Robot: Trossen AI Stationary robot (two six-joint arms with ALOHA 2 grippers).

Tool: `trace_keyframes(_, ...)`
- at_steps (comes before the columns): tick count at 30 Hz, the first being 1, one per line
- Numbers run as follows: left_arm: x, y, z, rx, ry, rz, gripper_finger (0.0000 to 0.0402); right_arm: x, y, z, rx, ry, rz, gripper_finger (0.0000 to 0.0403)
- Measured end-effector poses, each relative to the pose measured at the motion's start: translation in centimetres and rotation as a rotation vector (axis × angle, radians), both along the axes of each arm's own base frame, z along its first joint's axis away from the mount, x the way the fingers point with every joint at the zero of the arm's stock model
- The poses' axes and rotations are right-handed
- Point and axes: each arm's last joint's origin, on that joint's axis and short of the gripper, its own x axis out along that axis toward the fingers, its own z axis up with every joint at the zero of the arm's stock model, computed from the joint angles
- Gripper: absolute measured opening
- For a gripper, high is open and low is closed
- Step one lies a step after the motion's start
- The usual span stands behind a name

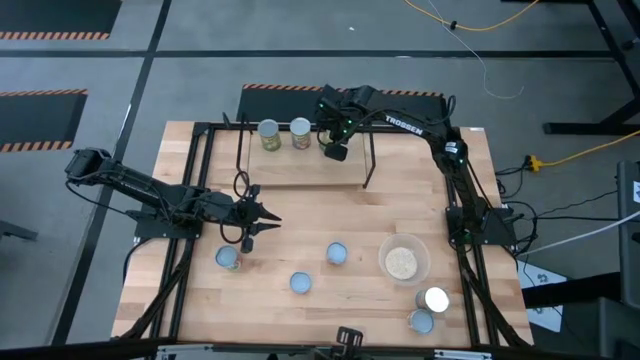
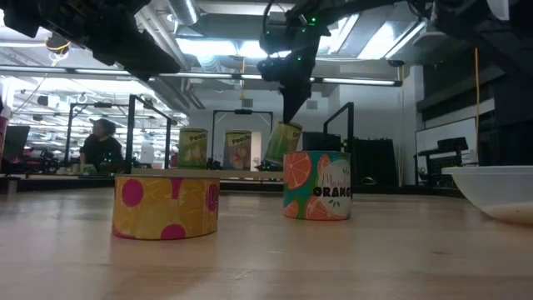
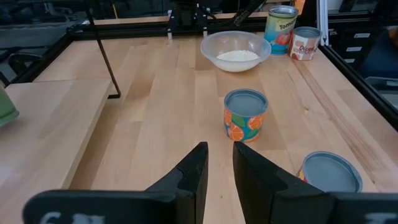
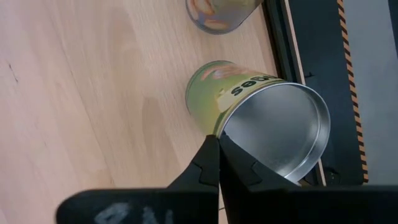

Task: Pick and place cans onto a shelf
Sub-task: Put the canned oranges on the shelf

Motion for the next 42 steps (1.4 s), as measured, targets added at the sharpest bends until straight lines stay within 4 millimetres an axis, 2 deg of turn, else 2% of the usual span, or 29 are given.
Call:
trace_keyframes(13,0.0,0.0,0.0,0.0,0.0,0.0,0.0069,0.8,-0.3,-1.3,0.021,-0.007,0.006,0.0)
trace_keyframes(42,0.0,0.0,0.0,0.0,0.0,0.0,0.0069,1.2,-0.5,-1.2,0.006,-0.046,0.007,0.0009)
